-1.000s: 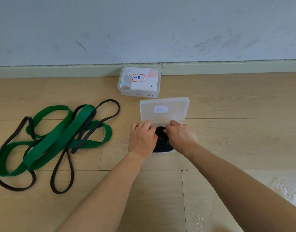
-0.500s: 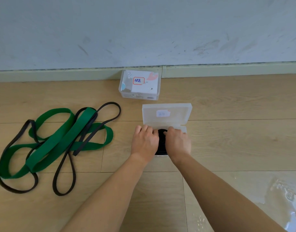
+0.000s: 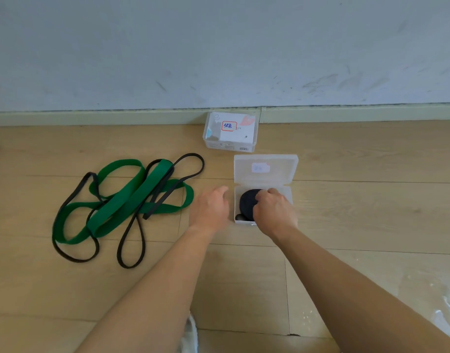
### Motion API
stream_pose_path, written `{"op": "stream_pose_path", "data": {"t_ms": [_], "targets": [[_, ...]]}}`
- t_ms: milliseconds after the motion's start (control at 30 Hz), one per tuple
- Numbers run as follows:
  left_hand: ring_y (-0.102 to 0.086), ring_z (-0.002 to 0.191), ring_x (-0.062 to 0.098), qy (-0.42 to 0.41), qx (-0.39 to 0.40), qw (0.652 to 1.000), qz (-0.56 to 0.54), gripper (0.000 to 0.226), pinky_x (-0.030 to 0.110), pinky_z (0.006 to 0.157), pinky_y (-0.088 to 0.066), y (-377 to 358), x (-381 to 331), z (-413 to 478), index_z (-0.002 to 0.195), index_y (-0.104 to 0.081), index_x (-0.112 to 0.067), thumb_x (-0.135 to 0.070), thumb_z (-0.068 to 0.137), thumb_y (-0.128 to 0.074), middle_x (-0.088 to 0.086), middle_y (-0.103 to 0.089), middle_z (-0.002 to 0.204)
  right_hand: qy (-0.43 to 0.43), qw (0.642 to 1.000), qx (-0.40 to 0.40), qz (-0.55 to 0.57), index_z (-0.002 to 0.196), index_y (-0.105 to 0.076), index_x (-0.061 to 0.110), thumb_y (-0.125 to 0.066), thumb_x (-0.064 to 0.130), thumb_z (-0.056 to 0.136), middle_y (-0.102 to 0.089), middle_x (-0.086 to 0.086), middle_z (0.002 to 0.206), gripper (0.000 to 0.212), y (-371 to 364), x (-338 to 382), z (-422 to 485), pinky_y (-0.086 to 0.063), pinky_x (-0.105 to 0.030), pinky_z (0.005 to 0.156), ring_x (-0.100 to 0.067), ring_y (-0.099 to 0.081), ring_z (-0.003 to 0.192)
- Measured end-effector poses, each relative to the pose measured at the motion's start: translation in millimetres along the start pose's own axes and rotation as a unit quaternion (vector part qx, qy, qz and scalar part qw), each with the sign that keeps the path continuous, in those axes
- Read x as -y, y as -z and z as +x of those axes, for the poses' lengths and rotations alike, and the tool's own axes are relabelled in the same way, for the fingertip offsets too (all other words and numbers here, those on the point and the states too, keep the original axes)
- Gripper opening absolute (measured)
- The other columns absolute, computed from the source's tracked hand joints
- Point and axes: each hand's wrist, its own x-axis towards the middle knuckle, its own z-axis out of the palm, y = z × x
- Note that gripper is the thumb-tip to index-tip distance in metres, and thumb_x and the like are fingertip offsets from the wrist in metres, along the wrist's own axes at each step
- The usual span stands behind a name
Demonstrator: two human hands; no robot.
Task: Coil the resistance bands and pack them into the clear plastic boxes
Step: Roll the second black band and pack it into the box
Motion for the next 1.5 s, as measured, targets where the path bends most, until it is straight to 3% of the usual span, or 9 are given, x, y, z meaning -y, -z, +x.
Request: {"op": "stream_pose_path", "data": {"t_ms": [167, 367, 567, 700, 833, 1033, 1167, 1400, 1500], "targets": [[-0.06, 0.112, 0.022, 0.078, 0.044, 0.995, 0.038, 0.031, 0.039, 0.091, -0.052, 10.5, 38.0, -25.6, 0.122, -0.069, -0.021, -0.018, 0.099, -0.048, 0.001, -0.068, 0.119, 0.085, 0.994, 0.062, -0.022, 0.079, -0.056, 0.012, -0.044, 0.012, 0.094, -0.052, -0.003, 0.088, 0.019, -16.4, 50.5, -14.8, -0.042, -0.033, 0.058, -0.028, -0.054, 0.076], [-0.056, 0.102, 0.017, 0.122, -0.009, 0.992, 0.043, 0.017, 0.035, 0.084, -0.053, 18.8, 83.4, -37.4, 0.111, -0.067, -0.022, -0.023, 0.098, -0.056, -0.003, -0.065, 0.111, 0.104, 0.987, 0.122, 0.01, 0.114, -0.067, 0.012, -0.045, 0.016, 0.095, -0.06, -0.009, 0.114, 0.029, -54.9, 97.9, -2.1, -0.054, -0.041, 0.08, -0.033, -0.061, 0.097], [-0.05, 0.098, 0.021, 0.143, -0.126, 0.976, 0.107, 0.032, 0.033, 0.077, -0.047, 23.3, 124.9, -13.2, 0.113, -0.053, -0.02, -0.026, 0.086, -0.069, 0.003, -0.056, 0.112, 0.09, 0.985, 0.117, 0.094, 0.15, -0.037, 0.025, -0.045, 0.012, 0.095, -0.042, -0.009, 0.14, 0.057, -85.4, 130.6, 37.9, -0.052, -0.043, 0.088, -0.036, -0.058, 0.112], [-0.051, 0.113, 0.026, 0.175, -0.038, 0.974, 0.136, 0.045, 0.037, 0.085, -0.048, 15.2, 155.7, 6.2, 0.13, -0.051, -0.022, -0.041, 0.092, -0.067, 0.006, -0.052, 0.127, 0.139, 0.984, 0.099, 0.056, 0.152, -0.028, 0.039, -0.048, 0.011, 0.093, -0.032, -0.008, 0.147, 0.068, -99.0, 151.3, 65.3, -0.05, -0.049, 0.097, -0.033, -0.038, 0.132], [-0.058, 0.097, 0.024, 0.149, -0.024, 0.981, 0.122, 0.023, 0.038, 0.075, -0.047, 17.6, 168.1, 12.0, 0.116, -0.061, -0.018, -0.033, 0.101, -0.055, 0.004, -0.064, 0.107, 0.151, 0.978, 0.147, 0.0, 0.153, -0.028, 0.039, -0.052, 0.016, 0.094, -0.029, -0.01, 0.144, 0.068, -106.3, 163.6, 82.0, -0.045, -0.048, 0.104, -0.033, -0.031, 0.133], [-0.062, 0.07, 0.022, 0.08, -0.041, 0.996, -0.003, 0.011, 0.038, 0.064, -0.053, 70.6, 141.7, 4.6, 0.101, -0.055, -0.027, -0.036, 0.103, -0.048, -0.003, -0.065, 0.078, 0.183, 0.981, 0.048, 0.048, 0.112, -0.061, 0.021, -0.056, 0.038, 0.098, -0.042, -0.004, 0.126, 0.022, -79.2, 158.3, 70.1, -0.046, -0.04, 0.095, -0.026, -0.04, 0.118], [-0.06, 0.071, 0.022, 0.085, -0.075, 0.992, -0.055, 0.014, 0.038, 0.064, -0.051, 134.4, 108.1, 1.4, 0.091, -0.06, -0.025, -0.033, 0.098, -0.052, -0.003, -0.063, 0.075, 0.149, 0.97, 0.064, 0.183, 0.082, -0.055, 0.019, -0.06, 0.042, 0.096, -0.064, -0.002, 0.087, 0.027, -21.7, 163.3, 48.4, -0.042, -0.033, 0.062, -0.023, -0.058, 0.08], [-0.052, 0.063, 0.014, 0.053, -0.176, 0.978, -0.101, 0.018, 0.029, 0.056, -0.039, 274.2, 23.0, -8.9, 0.076, -0.057, -0.025, -0.028, 0.093, -0.055, -0.008, -0.057, 0.069, 0.155, 0.935, 0.037, 0.316, 0.077, -0.051, 0.011, -0.059, 0.028, 0.096, -0.048, 0.002, 0.067, 0.026, 110.8, 194.7, -2.7, -0.034, -0.029, 0.058, -0.015, -0.044, 0.061], [-0.058, 0.067, 0.016, 0.032, -0.205, 0.968, -0.14, 0.016, 0.031, 0.06, -0.045, 319.9, -4.4, -24.2, 0.08, -0.064, -0.021, -0.029, 0.091, -0.055, -0.005, -0.063, 0.073, 0.143, 0.904, 0.031, 0.401, 0.086, -0.06, 0.01, -0.05, 0.032, 0.101, -0.065, -0.001, 0.078, 0.028, 168.4, 219.2, -26.8, -0.048, -0.033, 0.066, -0.022, -0.062, 0.073]]}}
